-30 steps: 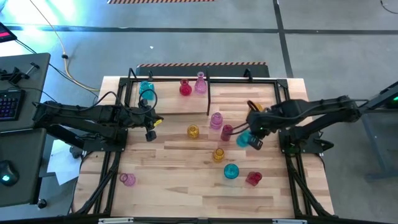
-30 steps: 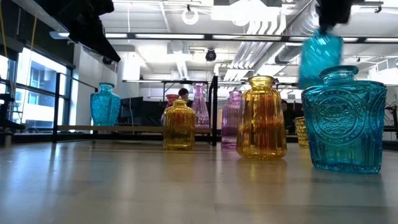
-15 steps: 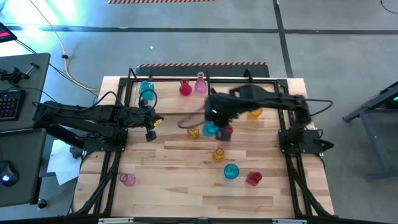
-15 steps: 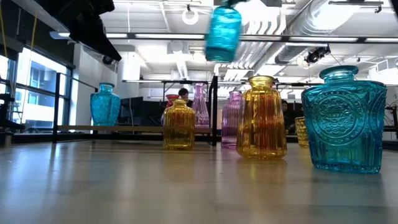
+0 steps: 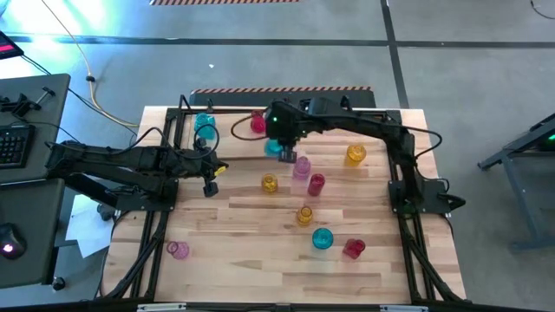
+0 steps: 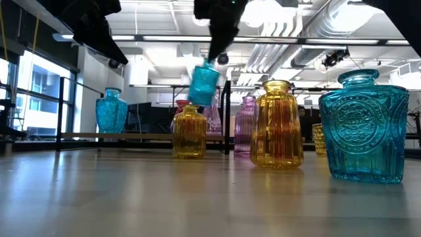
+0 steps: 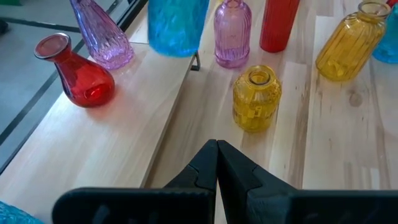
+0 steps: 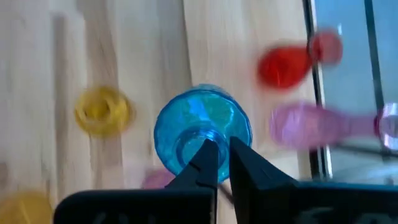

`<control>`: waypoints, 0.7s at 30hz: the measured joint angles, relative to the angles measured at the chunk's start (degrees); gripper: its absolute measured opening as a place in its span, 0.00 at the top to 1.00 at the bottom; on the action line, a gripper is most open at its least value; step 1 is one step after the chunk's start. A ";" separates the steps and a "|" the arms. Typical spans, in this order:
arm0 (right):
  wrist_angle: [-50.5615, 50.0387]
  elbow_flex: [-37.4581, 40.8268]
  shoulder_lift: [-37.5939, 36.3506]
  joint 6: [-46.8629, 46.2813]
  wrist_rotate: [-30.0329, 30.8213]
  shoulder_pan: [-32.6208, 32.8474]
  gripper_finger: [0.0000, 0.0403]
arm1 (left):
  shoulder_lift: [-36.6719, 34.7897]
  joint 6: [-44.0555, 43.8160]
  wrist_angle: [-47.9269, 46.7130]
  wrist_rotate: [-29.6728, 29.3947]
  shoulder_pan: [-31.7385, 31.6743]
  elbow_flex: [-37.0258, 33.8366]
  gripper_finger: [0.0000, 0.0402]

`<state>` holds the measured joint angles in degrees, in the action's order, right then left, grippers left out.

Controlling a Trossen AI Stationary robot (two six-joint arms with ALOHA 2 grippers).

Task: Sort vases onto shelf
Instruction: Put the top blue vase on the shelf aligned with the other blue vase

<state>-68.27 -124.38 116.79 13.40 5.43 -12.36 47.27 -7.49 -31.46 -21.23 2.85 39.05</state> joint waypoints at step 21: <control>10.65 -0.02 5.27 1.93 -8.55 -1.94 1.00 | 7.63 5.23 10.30 0.04 -0.75 0.03 1.00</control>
<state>-57.62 -124.40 122.06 15.33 -3.12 -14.31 54.90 -2.26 -21.16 -21.20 2.11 39.07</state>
